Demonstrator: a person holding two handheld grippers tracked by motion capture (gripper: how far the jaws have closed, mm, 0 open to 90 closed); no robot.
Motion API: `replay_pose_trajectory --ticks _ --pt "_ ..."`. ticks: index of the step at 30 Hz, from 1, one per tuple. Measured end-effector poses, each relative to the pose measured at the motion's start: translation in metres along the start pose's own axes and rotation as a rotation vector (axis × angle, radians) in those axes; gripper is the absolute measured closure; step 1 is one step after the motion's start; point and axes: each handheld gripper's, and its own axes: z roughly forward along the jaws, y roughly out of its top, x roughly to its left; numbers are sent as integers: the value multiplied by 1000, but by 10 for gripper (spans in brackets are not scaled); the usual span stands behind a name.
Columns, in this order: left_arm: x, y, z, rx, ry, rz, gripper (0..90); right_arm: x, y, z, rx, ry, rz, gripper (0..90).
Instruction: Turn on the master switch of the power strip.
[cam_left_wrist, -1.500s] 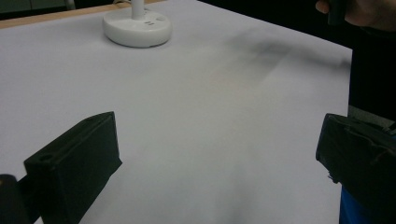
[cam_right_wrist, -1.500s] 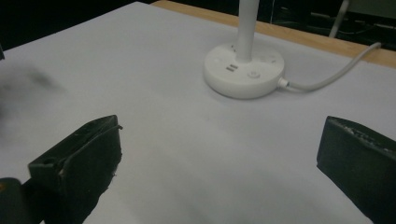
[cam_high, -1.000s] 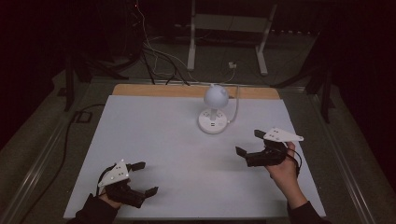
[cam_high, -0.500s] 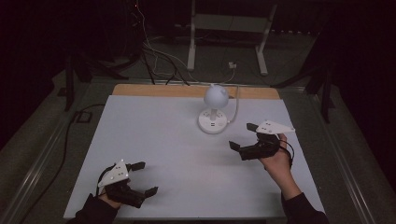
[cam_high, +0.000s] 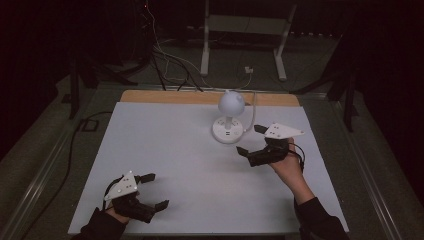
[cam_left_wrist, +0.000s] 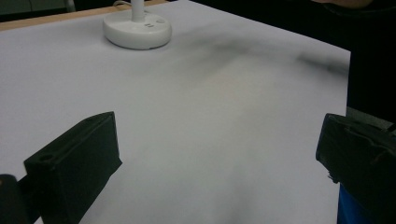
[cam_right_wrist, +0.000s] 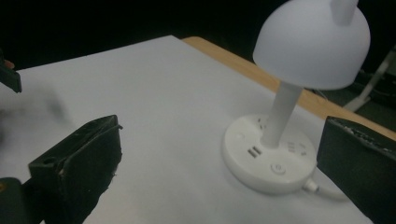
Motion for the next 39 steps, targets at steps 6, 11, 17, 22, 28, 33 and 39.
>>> replay_pose_trajectory --ticks 6,11,17,22,28,33,39 --pt "0 0 0 2 -1 1 1 -6 1 11 10 14 13 0" --pt "0 0 0 1 -2 3 1 -11 -1 20 20 18 -6 0" --pt "0 0 0 1 -2 2 1 -20 -8 34 32 26 -30 0" --pt "0 0 0 1 -3 3 1 -25 -12 43 58 -27 -66 0" --pt "0 0 0 0 -3 2 1 -33 -15 53 82 -36 -56 0" --pt "0 0 0 0 -5 1 1 -42 -20 63 100 -46 -38 2" --pt "0 0 0 0 -6 0 1 -49 -27 73 128 -48 -22 40"
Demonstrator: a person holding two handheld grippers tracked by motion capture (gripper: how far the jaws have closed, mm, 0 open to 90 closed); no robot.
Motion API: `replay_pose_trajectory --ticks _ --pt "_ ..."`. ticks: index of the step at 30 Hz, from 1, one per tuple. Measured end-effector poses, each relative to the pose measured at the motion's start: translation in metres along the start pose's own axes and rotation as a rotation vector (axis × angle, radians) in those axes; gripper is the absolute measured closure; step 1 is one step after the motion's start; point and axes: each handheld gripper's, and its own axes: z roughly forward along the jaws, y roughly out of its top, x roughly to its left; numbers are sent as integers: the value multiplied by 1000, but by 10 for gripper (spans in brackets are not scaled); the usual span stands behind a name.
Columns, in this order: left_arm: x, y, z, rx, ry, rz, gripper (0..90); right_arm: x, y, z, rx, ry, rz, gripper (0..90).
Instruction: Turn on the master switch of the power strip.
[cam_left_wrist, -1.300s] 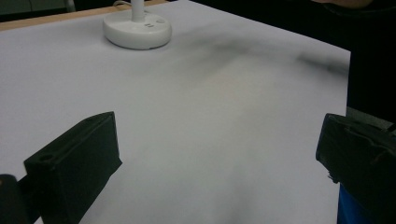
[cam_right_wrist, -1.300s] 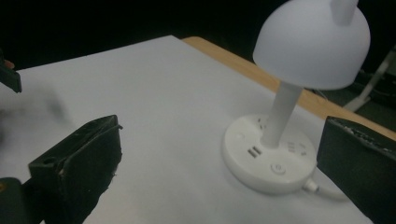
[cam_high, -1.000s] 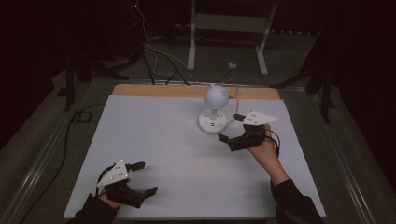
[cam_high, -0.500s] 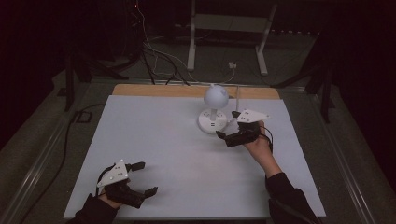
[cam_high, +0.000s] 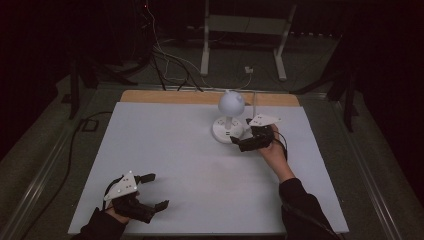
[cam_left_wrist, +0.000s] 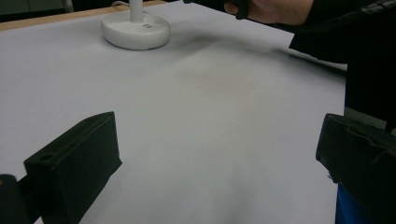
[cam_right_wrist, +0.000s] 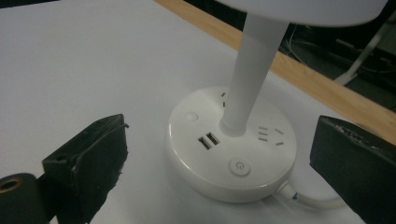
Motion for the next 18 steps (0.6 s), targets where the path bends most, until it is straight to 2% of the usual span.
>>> replay_pose_trajectory --ticks 4,6,7,11,12,13,14,17,18 --pt "0 0 0 3 0 1 1 -5 -3 5 6 6 23 63" --pt "0 0 0 3 0 1 1 -7 -4 7 9 11 32 121" --pt "0 0 0 3 0 1 1 -8 -5 8 7 4 30 158" --pt "0 0 1 6 -1 1 1 -10 -6 14 18 -40 29 198" --pt "0 0 1 6 -1 0 1 -11 -7 15 22 -52 31 226" --pt "0 0 1 6 -2 1 1 -12 -8 18 31 -66 39 295" --pt "0 0 1 6 -2 0 1 -12 -8 18 31 -66 39 295" --pt "0 0 1 6 -2 0 1 -15 -11 22 42 -64 68 371" --pt "0 0 1 6 -2 1 1 -17 -12 24 47 -61 76 449"
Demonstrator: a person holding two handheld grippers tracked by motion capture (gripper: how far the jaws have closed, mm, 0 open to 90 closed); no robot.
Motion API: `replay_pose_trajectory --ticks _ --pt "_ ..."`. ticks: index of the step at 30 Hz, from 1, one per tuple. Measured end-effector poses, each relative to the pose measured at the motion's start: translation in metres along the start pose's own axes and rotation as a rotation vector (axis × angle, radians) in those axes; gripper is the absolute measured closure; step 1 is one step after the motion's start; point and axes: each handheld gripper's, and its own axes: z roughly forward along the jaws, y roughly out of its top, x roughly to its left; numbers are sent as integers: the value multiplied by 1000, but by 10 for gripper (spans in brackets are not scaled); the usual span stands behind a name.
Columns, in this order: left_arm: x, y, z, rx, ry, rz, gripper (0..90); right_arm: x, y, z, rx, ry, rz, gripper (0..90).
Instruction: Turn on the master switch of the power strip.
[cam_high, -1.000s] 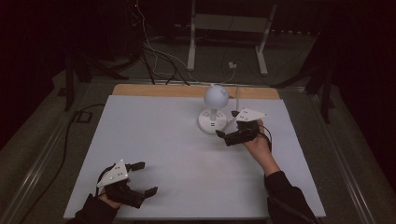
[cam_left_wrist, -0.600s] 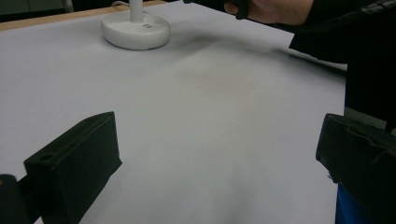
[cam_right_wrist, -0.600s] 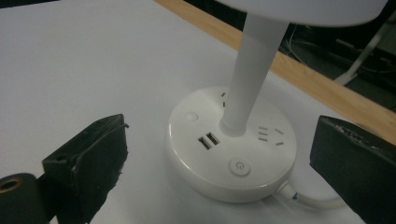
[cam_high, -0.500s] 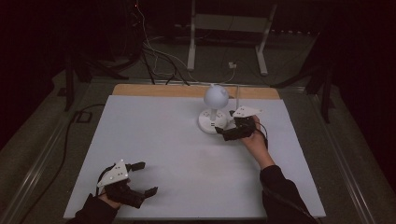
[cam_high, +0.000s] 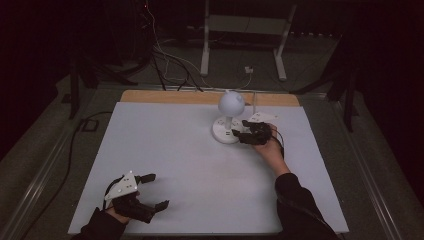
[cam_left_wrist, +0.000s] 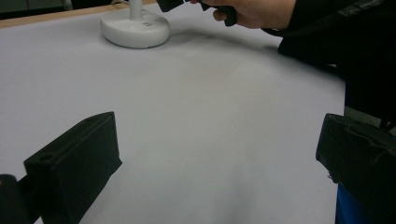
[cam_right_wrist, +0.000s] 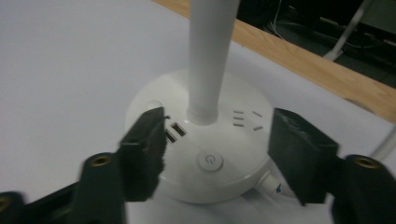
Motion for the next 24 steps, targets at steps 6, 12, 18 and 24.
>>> replay_pose_trajectory --ticks 6,12,18,24 --pt "0 0 0 0 0 -1 1 -1 -1 3 24 9 -28 620" --pt "0 0 0 1 0 -1 1 -4 0 4 26 12 -14 790" --pt "0 0 0 3 0 -1 1 -3 1 7 52 -4 -10 900" --pt "0 0 0 4 0 0 1 0 2 11 72 4 -5 900"
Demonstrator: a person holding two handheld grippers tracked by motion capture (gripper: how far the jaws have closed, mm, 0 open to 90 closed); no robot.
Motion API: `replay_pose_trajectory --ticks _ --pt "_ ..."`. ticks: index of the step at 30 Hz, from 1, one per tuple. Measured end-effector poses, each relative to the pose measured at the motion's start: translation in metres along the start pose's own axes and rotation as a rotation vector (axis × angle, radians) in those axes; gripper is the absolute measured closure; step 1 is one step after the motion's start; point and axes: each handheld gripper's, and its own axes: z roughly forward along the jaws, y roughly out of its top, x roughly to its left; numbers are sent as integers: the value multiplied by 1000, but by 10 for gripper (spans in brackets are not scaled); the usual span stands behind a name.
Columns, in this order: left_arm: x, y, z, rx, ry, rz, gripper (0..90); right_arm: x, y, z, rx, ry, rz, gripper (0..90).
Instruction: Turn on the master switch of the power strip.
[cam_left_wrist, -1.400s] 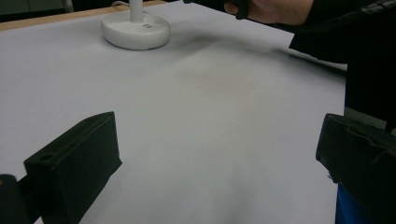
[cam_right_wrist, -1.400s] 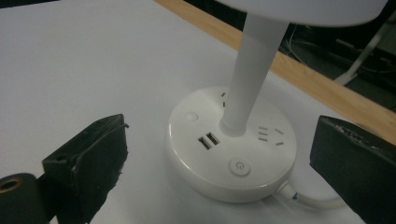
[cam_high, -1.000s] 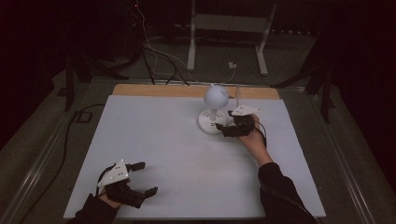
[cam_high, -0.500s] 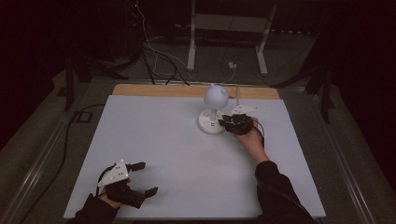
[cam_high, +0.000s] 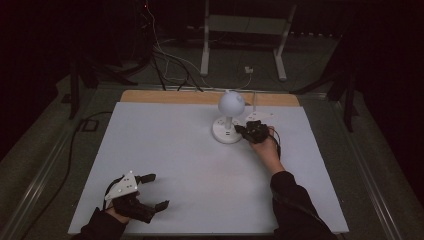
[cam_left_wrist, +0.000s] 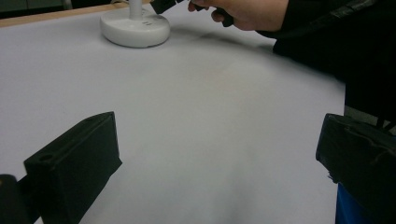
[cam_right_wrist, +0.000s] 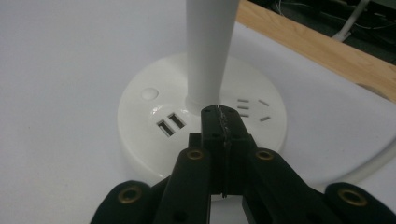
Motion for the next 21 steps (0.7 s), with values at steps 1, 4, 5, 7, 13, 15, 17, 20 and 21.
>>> replay_pose_trajectory --ticks 1,4,5,7,13,15,17,20,21 --pt "0 0 0 0 0 -1 1 1 0 1 5 4 0 900" --pt "0 0 0 -1 0 0 1 2 -1 3 21 3 -8 900" --pt "0 0 0 -1 0 0 1 2 -1 3 20 2 -5 900" --pt "0 0 0 -1 0 1 1 2 -1 3 21 -3 -3 900" --pt "0 0 0 0 0 1 1 4 -2 2 18 0 -1 900" --pt "0 0 0 1 0 3 1 3 -2 2 19 2 -1 900" --pt "-1 0 0 1 1 4 1 4 -2 3 23 -1 -5 900" --pt "0 0 0 0 1 3 1 5 -2 3 25 -6 -15 900" --pt "0 0 0 0 0 3 1 4 -3 4 23 -4 -12 900"
